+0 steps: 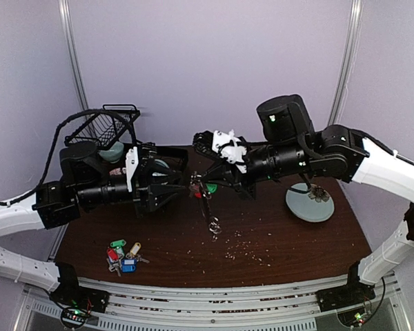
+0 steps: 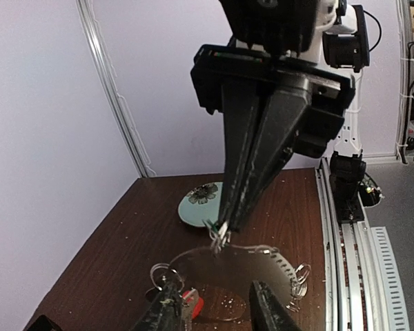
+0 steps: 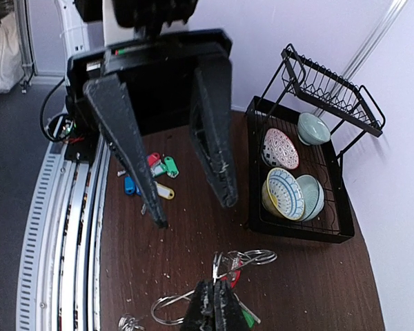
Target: Put the keys on the keyring
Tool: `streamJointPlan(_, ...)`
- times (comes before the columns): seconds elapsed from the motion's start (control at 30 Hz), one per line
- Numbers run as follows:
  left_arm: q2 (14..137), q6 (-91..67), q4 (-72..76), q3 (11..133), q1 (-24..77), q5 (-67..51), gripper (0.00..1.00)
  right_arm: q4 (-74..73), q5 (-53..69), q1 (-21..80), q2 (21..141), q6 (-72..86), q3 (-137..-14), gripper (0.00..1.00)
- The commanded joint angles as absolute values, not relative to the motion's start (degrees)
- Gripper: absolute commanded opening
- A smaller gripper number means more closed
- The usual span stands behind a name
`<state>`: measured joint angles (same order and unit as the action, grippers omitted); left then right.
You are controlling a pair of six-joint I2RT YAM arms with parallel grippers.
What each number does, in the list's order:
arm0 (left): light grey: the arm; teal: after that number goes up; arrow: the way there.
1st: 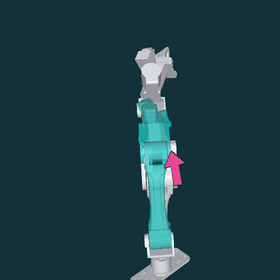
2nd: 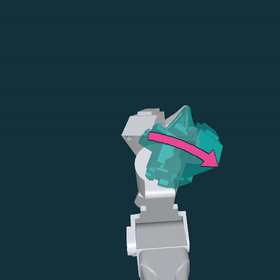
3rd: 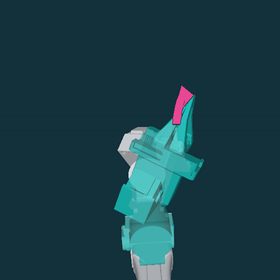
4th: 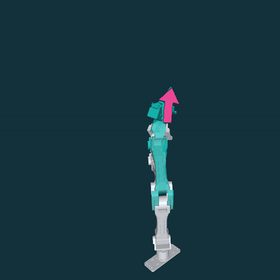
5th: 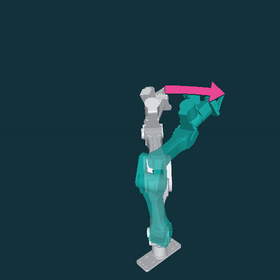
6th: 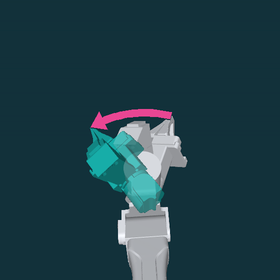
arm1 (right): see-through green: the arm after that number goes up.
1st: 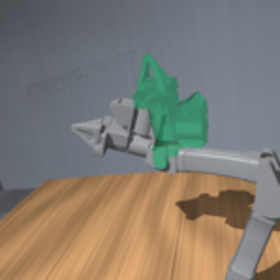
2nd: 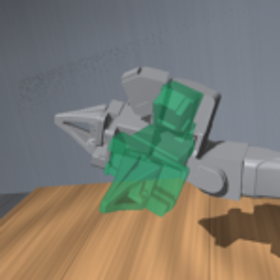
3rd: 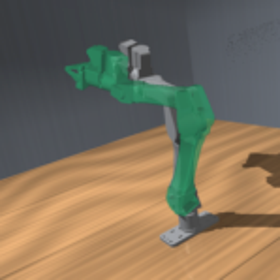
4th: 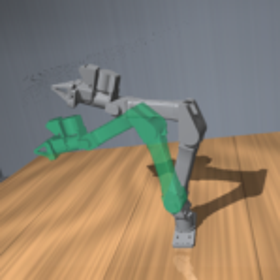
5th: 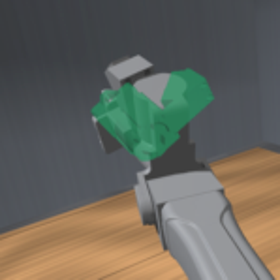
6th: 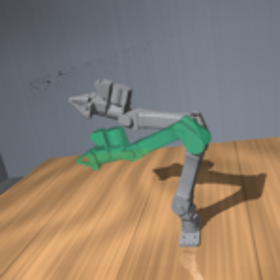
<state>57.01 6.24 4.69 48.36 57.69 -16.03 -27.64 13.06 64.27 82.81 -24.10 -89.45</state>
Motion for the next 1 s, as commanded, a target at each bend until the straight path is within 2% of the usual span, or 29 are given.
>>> streamJointPlan(0.0,59.4,11.8,-3.9,53.2,57.9,-17.2,0.35,-37.0,5.7,66.1,85.4,-29.5,-93.9,0.00)
streamJointPlan(0.5,63.5,14.2,-1.4,55.4,59.0,-19.9,0.27,-34.8,7.1,68.6,85.7,-29.6,-94.6,0.00)
streamJointPlan(0.73,63.3,13.9,0.9,54.7,59.2,-20.6,0.19,-34.4,8.0,69.0,85.8,-30.0,-94.6,0.00)
streamJointPlan(0.87,63.0,13.9,1.2,54.3,59.3,-20.9,0.18,-34.5,7.9,68.9,85.8,-30.0,-94.5,0.00)
streamJointPlan(0.97,63.0,13.9,1.5,54.2,59.4,-20.8,0.08,-34.2,8.1,69.0,85.7,-30.0,-94.4,0.00)
